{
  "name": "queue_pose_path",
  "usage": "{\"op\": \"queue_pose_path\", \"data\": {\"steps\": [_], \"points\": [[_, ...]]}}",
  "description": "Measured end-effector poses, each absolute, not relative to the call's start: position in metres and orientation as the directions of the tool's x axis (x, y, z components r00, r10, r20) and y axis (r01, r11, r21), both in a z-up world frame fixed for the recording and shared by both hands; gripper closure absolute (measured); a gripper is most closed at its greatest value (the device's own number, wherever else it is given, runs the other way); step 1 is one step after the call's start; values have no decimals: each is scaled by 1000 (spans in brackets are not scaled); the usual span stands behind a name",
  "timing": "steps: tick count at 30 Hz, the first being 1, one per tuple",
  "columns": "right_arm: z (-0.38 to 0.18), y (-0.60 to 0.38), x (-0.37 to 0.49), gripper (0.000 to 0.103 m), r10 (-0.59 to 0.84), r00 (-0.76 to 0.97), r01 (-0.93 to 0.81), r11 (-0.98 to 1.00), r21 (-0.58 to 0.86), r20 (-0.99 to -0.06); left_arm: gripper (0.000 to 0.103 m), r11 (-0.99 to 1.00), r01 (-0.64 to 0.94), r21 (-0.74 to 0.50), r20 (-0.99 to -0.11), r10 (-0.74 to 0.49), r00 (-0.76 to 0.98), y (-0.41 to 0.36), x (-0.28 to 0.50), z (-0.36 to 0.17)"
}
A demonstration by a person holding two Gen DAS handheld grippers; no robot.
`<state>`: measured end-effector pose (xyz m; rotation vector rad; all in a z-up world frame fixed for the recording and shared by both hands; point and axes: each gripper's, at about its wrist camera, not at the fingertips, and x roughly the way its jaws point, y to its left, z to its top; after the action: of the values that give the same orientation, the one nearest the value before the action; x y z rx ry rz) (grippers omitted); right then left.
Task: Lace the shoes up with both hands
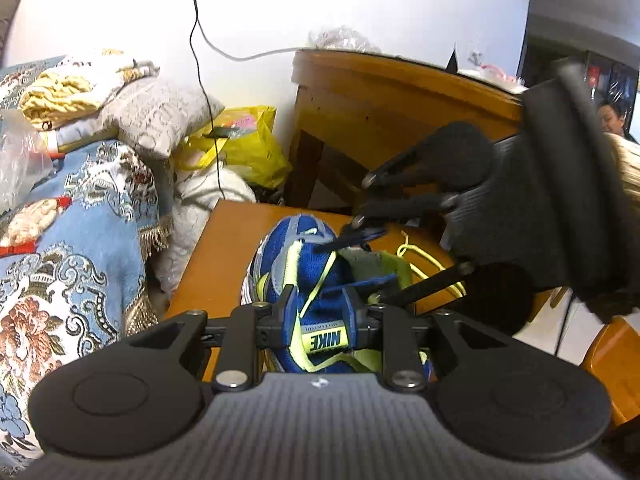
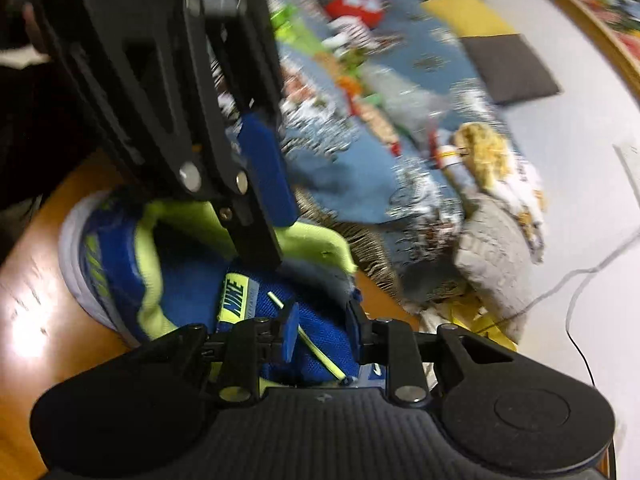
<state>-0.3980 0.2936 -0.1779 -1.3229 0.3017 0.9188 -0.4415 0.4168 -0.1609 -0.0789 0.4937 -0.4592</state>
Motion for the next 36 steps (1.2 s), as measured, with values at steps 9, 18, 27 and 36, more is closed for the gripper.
{"op": "queue_pose_path", "data": {"steps": [9,18,27,36], "points": [[-194,315,-381,83,301,597,-757,-96,-646,-744,76,914,372,-162,-471,-403,785,418,-432,-166],[-198,320,-380,85,249,571,-778,-141,-613,-782,76,932,321,-169,-511,-361,780,415,-416,-171],[-204,308,-377,102,293,597,-785,25,-618,-746,76,935,279,-218,-546,-354,759,415,-405,-184],[-195,267,-387,102,450,619,-784,397,-477,-644,75,937,230,-264,-535,-341,773,412,-400,-192]]}}
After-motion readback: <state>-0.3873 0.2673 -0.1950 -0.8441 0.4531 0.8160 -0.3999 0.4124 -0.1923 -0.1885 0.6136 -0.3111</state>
